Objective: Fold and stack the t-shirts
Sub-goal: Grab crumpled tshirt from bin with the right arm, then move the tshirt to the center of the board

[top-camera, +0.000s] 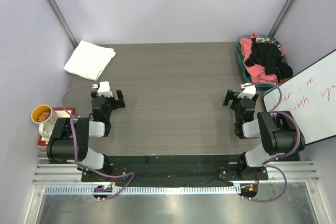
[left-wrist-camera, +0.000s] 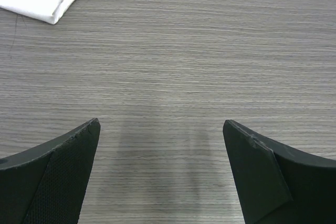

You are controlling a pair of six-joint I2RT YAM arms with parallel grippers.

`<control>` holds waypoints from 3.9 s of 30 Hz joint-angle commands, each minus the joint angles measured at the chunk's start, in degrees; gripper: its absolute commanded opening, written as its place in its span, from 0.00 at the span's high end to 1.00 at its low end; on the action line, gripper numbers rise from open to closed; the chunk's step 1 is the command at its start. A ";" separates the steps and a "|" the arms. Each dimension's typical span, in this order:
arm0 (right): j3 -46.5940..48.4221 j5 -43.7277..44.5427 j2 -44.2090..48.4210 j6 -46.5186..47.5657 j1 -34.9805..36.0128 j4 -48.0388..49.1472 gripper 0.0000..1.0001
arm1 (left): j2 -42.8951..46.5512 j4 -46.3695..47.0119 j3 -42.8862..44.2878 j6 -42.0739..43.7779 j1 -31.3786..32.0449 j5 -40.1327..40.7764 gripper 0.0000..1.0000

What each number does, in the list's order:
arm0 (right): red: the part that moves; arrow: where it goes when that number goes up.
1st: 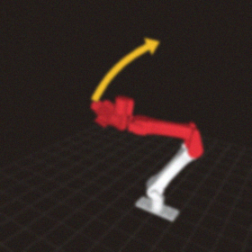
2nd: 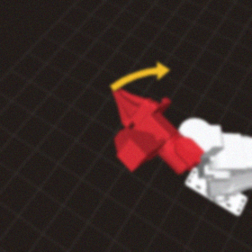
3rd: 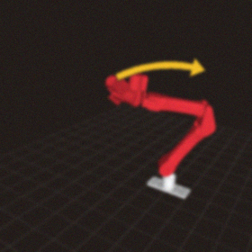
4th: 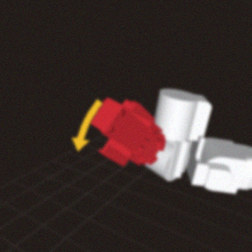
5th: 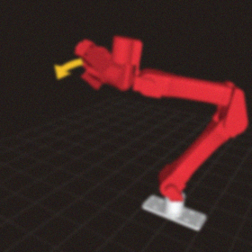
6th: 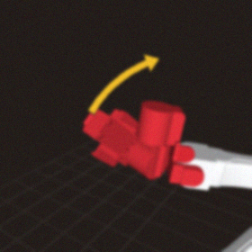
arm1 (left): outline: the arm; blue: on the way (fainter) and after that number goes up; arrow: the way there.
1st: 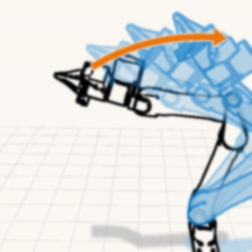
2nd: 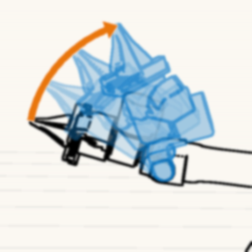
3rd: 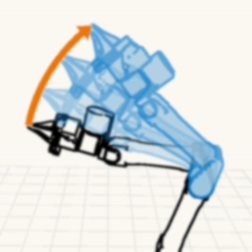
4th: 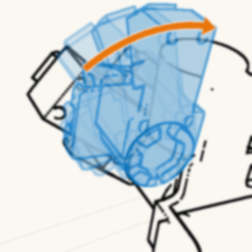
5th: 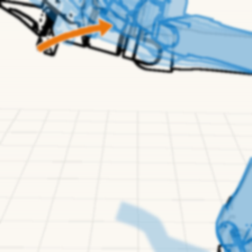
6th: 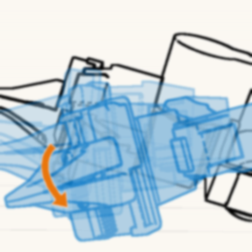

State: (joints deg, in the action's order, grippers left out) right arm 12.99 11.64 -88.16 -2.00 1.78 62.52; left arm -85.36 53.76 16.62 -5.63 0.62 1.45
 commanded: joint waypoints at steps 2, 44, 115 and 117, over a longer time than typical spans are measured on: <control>1.07 0.31 0.18 -0.55 0.24 4.10 0.00 | -0.07 3.46 1.31 -0.17 -0.45 0.66 0.00; 129.12 -2.59 -45.43 9.03 -19.71 -110.16 0.11 | -17.29 -104.12 92.28 52.04 -0.27 -25.97 0.00; 67.32 -2.24 -5.10 58.33 11.06 -76.14 0.15 | -10.00 -49.27 58.35 44.73 9.92 -0.66 0.32; 62.61 -3.11 -2.38 60.09 9.82 -76.23 0.10 | -9.04 -49.54 56.78 47.46 9.92 -0.31 0.16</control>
State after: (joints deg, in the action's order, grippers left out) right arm 85.54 5.58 -97.32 50.59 12.62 -6.83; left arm -98.61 2.22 75.64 36.64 10.44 0.47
